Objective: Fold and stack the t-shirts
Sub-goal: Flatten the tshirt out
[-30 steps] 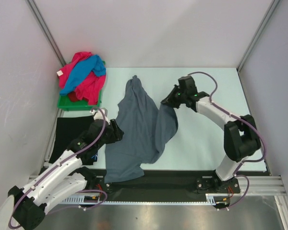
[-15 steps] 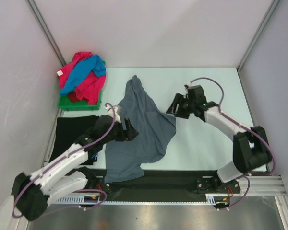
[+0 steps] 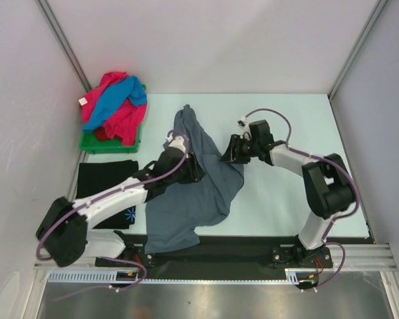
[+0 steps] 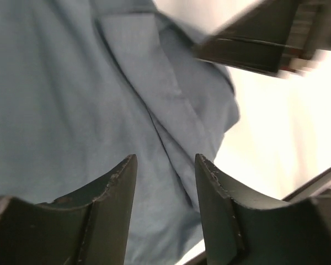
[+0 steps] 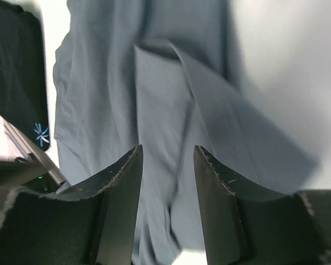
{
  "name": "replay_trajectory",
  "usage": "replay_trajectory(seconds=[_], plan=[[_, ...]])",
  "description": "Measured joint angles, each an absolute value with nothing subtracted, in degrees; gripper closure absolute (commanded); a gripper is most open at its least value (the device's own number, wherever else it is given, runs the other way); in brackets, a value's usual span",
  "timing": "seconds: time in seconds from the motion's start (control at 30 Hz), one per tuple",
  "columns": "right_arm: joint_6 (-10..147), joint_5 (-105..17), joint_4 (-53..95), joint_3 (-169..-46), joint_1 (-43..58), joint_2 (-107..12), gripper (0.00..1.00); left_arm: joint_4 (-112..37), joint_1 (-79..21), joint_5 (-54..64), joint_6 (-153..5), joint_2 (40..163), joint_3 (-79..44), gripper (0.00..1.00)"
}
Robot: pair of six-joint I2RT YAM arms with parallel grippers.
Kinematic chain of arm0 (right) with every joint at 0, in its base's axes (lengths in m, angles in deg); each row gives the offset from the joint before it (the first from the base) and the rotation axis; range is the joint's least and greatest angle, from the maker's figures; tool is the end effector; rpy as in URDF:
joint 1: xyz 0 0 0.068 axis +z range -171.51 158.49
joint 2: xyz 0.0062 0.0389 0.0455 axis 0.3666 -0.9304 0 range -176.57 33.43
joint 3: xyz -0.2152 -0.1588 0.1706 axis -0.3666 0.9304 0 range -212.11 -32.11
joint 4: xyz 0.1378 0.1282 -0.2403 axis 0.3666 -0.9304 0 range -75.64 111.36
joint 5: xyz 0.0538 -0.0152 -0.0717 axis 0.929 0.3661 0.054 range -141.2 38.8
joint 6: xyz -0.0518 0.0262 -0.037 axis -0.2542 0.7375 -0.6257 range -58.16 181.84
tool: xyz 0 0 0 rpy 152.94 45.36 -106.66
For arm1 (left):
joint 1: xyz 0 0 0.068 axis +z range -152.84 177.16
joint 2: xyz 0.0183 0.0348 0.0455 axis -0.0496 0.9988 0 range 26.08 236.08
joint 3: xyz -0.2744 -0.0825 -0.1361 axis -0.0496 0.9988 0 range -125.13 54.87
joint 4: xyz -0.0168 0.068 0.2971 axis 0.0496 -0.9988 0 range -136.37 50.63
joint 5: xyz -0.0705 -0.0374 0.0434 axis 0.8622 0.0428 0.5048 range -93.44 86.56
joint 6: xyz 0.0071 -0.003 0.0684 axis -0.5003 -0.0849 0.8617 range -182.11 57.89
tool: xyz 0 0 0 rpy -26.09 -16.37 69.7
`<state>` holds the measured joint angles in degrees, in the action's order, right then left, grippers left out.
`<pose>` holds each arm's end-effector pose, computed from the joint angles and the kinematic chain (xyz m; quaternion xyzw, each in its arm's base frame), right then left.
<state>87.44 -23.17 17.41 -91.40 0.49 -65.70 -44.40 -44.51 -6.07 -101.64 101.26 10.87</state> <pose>0.3798 0.1816 0.1935 -0.0669 0.8950 0.3574 0.2584 0.2449 -0.2146 0.2368 0.0062 0.8917 -0.2787 0.3567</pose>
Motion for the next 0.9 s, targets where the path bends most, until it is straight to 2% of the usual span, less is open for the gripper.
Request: replay_trajectory(seconds=[0.1,0.3,0.47,0.67,0.9], plan=[[85.80,-22.93,18.62,-96.95,2.39,-71.32,0.53,-45.37,-42.70,-6.44,-101.81,93.10,13.99,0.46],[84.03,-22.47,19.05,-105.01,3.14,-78.68,0.52,-53.80,-32.73,-6.01,-102.14,75.27,21.31,0.44],[83.51,-23.69,17.92,-106.54,3.14,-80.58,0.52,-62.61,-28.40,-4.93,-102.18,64.54,24.57,0.42],[82.61,-24.24,17.33,-106.54,3.20,-80.58,0.57,-66.22,-27.66,-2.66,-102.18,62.94,24.55,0.42],[82.72,-23.80,17.35,-106.54,3.60,-81.52,0.55,-68.12,-27.20,-1.26,-102.20,63.88,24.55,0.42]])
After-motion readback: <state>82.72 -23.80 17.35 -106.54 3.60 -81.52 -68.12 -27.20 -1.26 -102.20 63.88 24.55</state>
